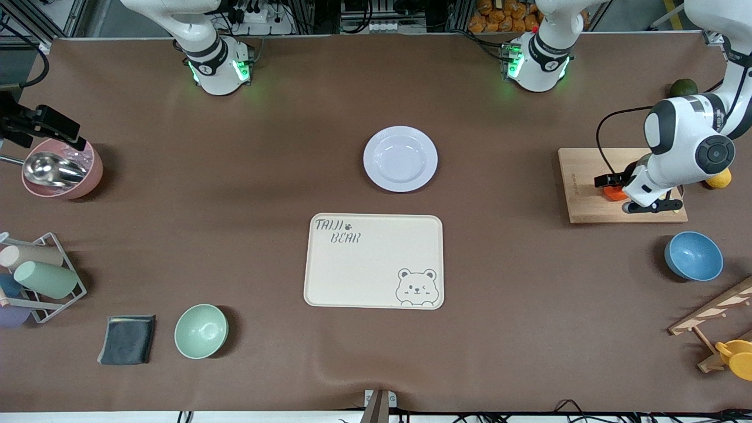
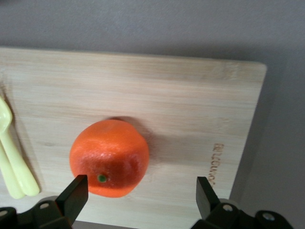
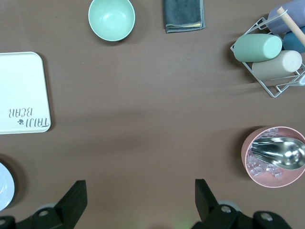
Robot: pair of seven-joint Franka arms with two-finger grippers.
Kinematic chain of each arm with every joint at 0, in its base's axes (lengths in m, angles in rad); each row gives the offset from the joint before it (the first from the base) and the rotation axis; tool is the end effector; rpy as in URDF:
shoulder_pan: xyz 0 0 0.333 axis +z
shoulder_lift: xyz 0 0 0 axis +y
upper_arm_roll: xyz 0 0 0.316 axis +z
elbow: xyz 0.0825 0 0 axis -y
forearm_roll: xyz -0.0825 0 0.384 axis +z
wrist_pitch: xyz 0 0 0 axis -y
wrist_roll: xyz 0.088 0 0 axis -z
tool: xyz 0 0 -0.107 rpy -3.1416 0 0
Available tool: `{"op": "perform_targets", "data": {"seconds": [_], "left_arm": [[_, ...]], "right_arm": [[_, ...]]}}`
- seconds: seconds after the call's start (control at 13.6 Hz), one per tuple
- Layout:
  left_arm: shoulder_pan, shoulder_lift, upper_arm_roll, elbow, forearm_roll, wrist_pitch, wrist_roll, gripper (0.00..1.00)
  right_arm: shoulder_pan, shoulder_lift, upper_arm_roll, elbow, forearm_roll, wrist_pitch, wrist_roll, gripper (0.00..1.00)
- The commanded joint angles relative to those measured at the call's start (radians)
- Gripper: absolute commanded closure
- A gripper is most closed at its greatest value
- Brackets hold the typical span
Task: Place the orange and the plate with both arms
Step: 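Lower the left gripper and grasp the orange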
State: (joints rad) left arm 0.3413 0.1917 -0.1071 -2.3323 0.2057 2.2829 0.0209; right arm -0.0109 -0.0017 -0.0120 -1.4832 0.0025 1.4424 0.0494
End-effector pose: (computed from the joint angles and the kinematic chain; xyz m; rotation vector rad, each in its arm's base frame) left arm 0.4769 0.1177 0.2380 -3.0294 -0.0901 0.3819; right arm 0.5407 -0.0121 0.6552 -3.1370 0.1130 0.0614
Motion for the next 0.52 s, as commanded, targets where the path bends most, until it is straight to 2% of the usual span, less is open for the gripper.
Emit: {"op": "perform_targets", "data": {"seconds": [0.0, 0.44], "left_arm": [[0.045, 0.002, -0.011, -0.016, 0.063, 0.046, 0.007, 0.00], [0.105, 0.068, -0.013, -0.018, 0.107, 0.110, 0.008, 0.00]], "right_arm": [[-0.003, 0.009, 0.004, 0.018, 0.016, -0.013, 0.015, 0.00], [-0.001, 0.009, 0.007, 0.018, 0.016, -0.014, 0.015, 0.00]]}}
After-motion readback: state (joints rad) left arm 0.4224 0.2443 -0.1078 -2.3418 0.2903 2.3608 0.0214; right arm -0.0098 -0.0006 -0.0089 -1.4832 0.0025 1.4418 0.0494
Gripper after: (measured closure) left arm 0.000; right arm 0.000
